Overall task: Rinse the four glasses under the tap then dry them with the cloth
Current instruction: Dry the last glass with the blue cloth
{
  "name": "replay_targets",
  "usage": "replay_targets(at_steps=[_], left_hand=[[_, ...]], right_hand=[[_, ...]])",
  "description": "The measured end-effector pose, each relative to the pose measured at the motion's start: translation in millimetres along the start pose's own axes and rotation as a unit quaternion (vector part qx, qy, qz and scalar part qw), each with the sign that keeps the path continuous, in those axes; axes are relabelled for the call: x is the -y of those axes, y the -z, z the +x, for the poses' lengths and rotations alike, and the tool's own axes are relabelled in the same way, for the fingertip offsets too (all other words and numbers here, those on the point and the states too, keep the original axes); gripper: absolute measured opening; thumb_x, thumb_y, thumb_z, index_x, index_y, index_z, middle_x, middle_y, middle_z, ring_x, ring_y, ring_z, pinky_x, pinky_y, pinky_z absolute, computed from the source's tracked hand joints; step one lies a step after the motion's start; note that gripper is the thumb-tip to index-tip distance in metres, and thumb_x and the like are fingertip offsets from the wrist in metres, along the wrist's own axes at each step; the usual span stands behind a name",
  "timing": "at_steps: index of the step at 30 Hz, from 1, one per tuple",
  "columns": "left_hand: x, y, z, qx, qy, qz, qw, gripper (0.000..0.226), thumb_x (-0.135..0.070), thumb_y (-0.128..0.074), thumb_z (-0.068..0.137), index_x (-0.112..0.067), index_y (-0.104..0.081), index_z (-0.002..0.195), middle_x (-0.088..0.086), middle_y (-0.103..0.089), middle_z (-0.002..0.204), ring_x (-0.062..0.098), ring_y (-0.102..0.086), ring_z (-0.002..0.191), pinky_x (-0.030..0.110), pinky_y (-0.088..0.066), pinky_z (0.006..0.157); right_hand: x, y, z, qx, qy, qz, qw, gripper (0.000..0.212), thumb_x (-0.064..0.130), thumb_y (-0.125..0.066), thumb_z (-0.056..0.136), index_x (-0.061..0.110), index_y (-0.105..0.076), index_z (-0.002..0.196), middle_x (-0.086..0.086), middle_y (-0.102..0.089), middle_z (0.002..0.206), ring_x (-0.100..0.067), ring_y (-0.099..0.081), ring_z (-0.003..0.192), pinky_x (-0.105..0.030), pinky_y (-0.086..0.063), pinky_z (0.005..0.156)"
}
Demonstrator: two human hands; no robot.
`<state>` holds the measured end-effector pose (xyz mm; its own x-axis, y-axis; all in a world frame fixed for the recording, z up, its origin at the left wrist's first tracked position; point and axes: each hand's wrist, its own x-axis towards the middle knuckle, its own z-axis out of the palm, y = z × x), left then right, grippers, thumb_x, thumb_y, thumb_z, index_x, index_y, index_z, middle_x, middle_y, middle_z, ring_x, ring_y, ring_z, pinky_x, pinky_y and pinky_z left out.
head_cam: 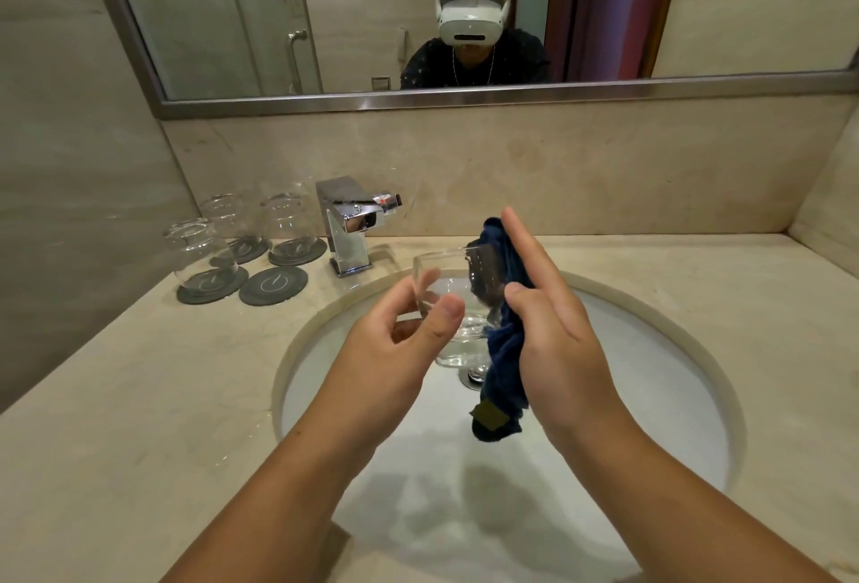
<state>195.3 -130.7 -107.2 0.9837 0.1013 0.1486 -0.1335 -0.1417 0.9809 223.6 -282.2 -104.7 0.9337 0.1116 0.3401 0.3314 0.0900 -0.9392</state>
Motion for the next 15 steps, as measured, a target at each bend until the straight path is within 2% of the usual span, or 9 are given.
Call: replay_targets(at_steps=[2,4,6,7,10,13,15], left_hand=[[1.8,-0.9,0.9,-0.026,-0.005,-0.015,1.000,0.062,-0.070,-0.075,0.078,-0.048,-0.054,0.132,-0.031,-0.073,0.114,-0.007,-0.071,0.106,0.032,-0.053,0.101],[4.2,-2.4,1.4,-0.049,0.004,-0.048,0.998,0.063,-0.066,-0.075,0.077,-0.043,-0.054,0.131,-0.017,-0.077,0.117,0.004,-0.074,0.109,0.043,-0.053,0.107],[3.9,-4.6,0.6,-0.054,0.011,-0.070,0.996,0.058,-0.062,-0.074,0.084,-0.039,-0.054,0.133,-0.011,-0.078,0.117,0.009,-0.074,0.112,0.049,-0.053,0.109],[3.4,-5.6,0.2,-0.052,0.016,-0.077,0.996,0.057,-0.060,-0.074,0.087,-0.037,-0.054,0.135,-0.010,-0.078,0.117,0.011,-0.074,0.114,0.049,-0.053,0.109],[1.5,-6.3,-0.7,-0.049,0.015,-0.077,0.996,0.058,-0.055,-0.079,0.085,-0.037,-0.054,0.134,-0.011,-0.079,0.118,0.010,-0.073,0.113,0.046,-0.053,0.109],[-0.2,-4.7,-1.2,-0.056,0.008,-0.063,0.996,0.065,-0.050,-0.079,0.074,-0.034,-0.054,0.131,-0.010,-0.079,0.116,0.010,-0.076,0.108,0.047,-0.054,0.108],[-1.3,-3.8,-2.0,-0.054,0.007,-0.056,0.997,0.064,-0.050,-0.080,0.074,-0.034,-0.055,0.131,-0.010,-0.080,0.115,0.011,-0.076,0.107,0.049,-0.054,0.108]], right_hand=[[-1.1,-0.5,0.9,0.003,0.000,0.004,1.000,0.061,0.005,-0.038,0.111,0.048,-0.050,0.152,0.024,-0.060,0.146,0.010,-0.061,0.080,-0.006,-0.048,0.074],[-5.2,-1.5,1.5,0.008,0.018,-0.006,1.000,0.058,0.017,-0.042,0.109,0.055,-0.047,0.153,0.020,-0.058,0.149,0.007,-0.055,0.101,-0.014,-0.049,0.088],[-7.4,-3.1,0.9,0.008,0.048,-0.042,0.998,0.058,0.027,-0.040,0.104,0.056,-0.042,0.154,0.032,-0.050,0.151,0.009,-0.050,0.127,-0.018,-0.043,0.108],[-7.9,-3.6,0.9,0.007,0.064,-0.059,0.996,0.057,0.026,-0.040,0.106,0.054,-0.040,0.155,0.039,-0.045,0.151,0.014,-0.046,0.133,-0.014,-0.039,0.111],[-7.6,-3.6,1.1,0.010,0.089,-0.099,0.991,0.057,0.011,-0.038,0.115,0.049,-0.034,0.156,0.043,-0.038,0.145,0.027,-0.037,0.134,0.000,-0.029,0.103],[-7.2,-2.9,1.6,0.015,0.084,-0.100,0.991,0.058,0.008,-0.038,0.115,0.049,-0.036,0.155,0.041,-0.040,0.146,0.027,-0.037,0.135,0.001,-0.028,0.103],[-7.7,-2.3,1.8,0.010,0.070,-0.079,0.994,0.057,0.009,-0.038,0.115,0.049,-0.040,0.154,0.042,-0.041,0.149,0.026,-0.036,0.137,0.000,-0.029,0.107]])
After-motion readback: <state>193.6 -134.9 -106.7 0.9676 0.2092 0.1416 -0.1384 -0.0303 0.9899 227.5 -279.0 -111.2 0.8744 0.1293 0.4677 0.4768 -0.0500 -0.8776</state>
